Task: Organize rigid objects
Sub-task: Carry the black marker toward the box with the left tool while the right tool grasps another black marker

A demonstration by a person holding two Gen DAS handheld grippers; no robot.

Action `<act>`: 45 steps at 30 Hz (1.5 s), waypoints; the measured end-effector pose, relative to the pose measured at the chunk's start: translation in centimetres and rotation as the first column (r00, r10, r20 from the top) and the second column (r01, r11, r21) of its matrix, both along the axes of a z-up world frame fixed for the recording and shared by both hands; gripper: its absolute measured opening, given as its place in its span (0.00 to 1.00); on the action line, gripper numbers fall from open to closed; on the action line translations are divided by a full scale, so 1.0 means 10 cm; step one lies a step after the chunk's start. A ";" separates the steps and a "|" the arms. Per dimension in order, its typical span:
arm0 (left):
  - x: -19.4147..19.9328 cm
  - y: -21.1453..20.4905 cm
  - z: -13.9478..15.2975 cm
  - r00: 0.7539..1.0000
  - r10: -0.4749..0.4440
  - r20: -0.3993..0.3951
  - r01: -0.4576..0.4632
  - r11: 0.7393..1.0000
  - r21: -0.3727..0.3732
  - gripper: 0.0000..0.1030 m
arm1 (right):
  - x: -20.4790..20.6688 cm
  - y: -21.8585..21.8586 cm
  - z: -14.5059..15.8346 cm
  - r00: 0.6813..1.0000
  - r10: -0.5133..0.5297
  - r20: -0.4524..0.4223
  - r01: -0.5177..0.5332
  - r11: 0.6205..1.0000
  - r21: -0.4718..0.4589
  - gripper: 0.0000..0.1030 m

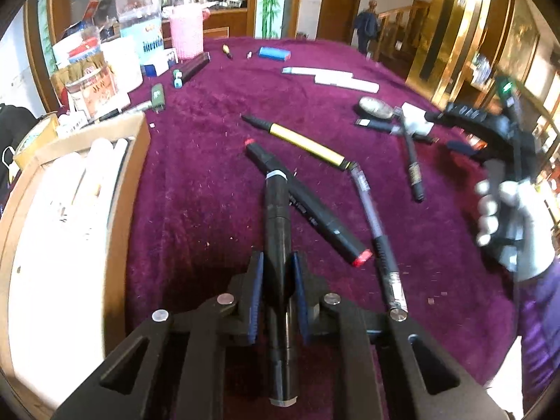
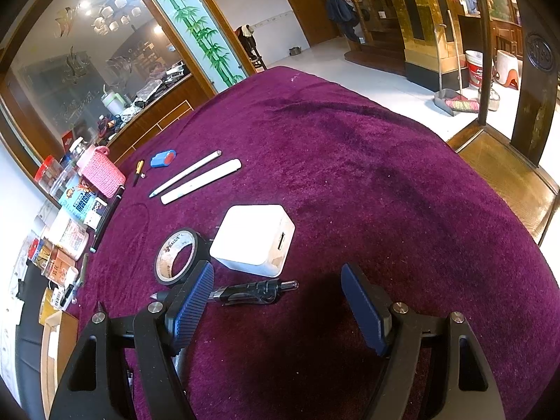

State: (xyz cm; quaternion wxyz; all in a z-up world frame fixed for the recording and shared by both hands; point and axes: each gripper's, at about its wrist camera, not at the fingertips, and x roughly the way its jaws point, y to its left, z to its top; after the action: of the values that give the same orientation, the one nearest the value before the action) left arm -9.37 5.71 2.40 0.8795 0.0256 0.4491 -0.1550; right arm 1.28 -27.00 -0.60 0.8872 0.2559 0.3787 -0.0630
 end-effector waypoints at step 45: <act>-0.46 2.05 0.38 0.958 0.281 0.048 -0.252 0.913 -0.322 0.16 | -0.33 2.34 0.29 0.789 0.613 -0.043 -0.614 0.789 -0.015 0.15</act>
State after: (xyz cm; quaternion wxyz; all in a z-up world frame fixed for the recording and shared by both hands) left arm -13.93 26.19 6.24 0.9053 -0.1680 0.3767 -0.1014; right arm -2.02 -3.61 2.30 0.8561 0.1054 0.4564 0.2183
